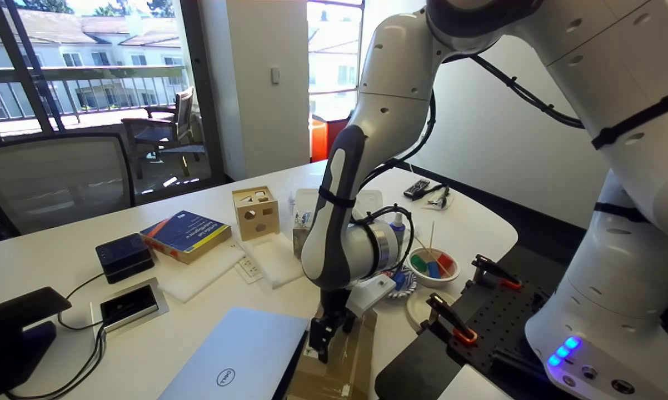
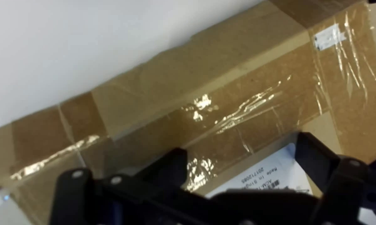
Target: Close the brown box.
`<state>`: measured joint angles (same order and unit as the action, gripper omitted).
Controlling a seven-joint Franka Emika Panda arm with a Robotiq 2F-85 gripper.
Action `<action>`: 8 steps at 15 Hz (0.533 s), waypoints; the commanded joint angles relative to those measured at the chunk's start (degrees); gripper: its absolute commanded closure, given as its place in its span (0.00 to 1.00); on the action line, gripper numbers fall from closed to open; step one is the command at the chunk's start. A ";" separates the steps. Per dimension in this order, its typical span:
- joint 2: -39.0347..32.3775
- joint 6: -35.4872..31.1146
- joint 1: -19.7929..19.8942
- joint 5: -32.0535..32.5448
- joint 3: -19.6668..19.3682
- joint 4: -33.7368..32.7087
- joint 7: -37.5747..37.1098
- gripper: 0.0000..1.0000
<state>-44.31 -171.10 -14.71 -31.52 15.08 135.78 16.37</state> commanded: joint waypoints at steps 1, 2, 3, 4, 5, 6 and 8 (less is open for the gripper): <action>-4.00 -0.39 0.39 9.51 -1.00 -1.43 -10.16 0.00; -4.32 -0.38 0.78 11.30 -0.74 -1.55 -12.18 0.00; -4.71 -0.32 0.19 12.97 -1.22 -1.72 -14.38 0.00; -5.50 -0.33 0.49 14.33 -1.13 -2.21 -15.58 0.00; -6.60 -0.10 -0.48 15.84 -2.38 -2.81 -17.05 0.00; -7.58 -0.05 -0.85 16.88 -2.92 -2.87 -18.28 0.00; -10.69 -0.13 -0.39 18.18 -3.50 -3.18 -19.98 0.00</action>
<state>-46.82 -171.00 -14.39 -16.11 14.41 134.75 -0.48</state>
